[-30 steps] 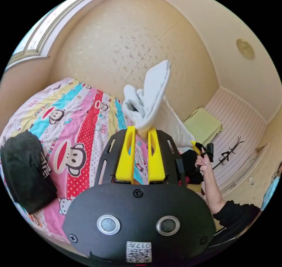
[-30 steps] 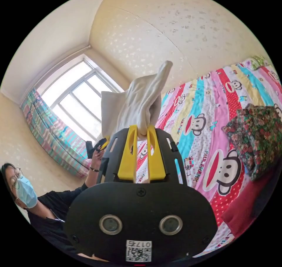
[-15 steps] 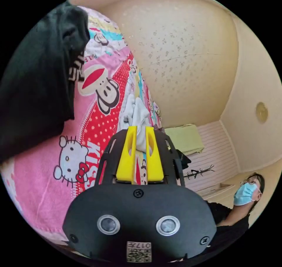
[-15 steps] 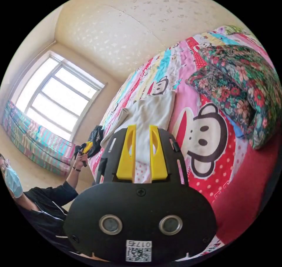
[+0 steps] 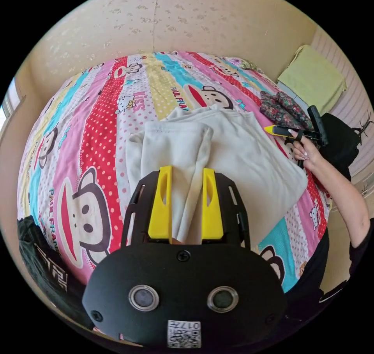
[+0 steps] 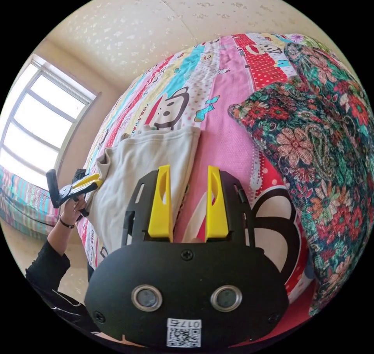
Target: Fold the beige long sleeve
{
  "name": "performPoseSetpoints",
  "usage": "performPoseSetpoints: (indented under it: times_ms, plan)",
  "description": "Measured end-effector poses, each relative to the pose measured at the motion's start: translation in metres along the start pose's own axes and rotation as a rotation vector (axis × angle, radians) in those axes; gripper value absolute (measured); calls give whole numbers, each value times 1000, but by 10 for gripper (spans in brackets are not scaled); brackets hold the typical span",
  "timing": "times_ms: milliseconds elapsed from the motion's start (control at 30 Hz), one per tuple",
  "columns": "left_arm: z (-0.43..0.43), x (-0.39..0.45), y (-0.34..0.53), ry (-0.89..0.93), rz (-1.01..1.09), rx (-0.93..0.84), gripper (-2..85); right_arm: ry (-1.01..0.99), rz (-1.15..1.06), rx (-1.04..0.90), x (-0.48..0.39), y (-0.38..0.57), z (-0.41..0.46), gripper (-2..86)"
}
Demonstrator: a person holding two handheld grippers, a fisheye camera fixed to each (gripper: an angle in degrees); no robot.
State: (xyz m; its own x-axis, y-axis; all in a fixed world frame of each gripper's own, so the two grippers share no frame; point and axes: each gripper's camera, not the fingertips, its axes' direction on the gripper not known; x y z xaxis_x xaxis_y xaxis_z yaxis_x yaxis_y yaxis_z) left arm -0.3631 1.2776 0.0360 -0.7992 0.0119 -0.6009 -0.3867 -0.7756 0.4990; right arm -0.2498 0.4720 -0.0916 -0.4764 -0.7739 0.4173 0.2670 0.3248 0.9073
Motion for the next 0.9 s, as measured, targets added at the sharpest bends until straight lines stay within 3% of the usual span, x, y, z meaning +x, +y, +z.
performPoseSetpoints:
  times_ms: [200, 300, 467, 567, 700, 800, 900]
  plan:
    - [-13, -18, 14, 82, -112, 15, 45, -171, -45, -8, 15, 1, 4, 63]
    - [-55, -19, 38, 209, -85, 123, 40, -219, -86, 119, 9, 12, -31, 42]
    - [-157, -7, 129, 426, 5, 350, 37, -682, -309, 279, -20, 84, -135, 34]
    - [-208, -2, 217, 535, 72, 463, 40, -818, -390, 359, -30, 171, -189, 33]
    - [-210, -9, 333, 518, 57, 329, 51, -735, -369, 252, -22, 281, -210, 33]
    - [-175, -30, 407, 467, -141, 153, 56, -508, -276, 42, -9, 366, -190, 33]
    - [-169, -55, 466, 560, -303, 185, 45, -470, -197, 35, 5, 418, -193, 35]
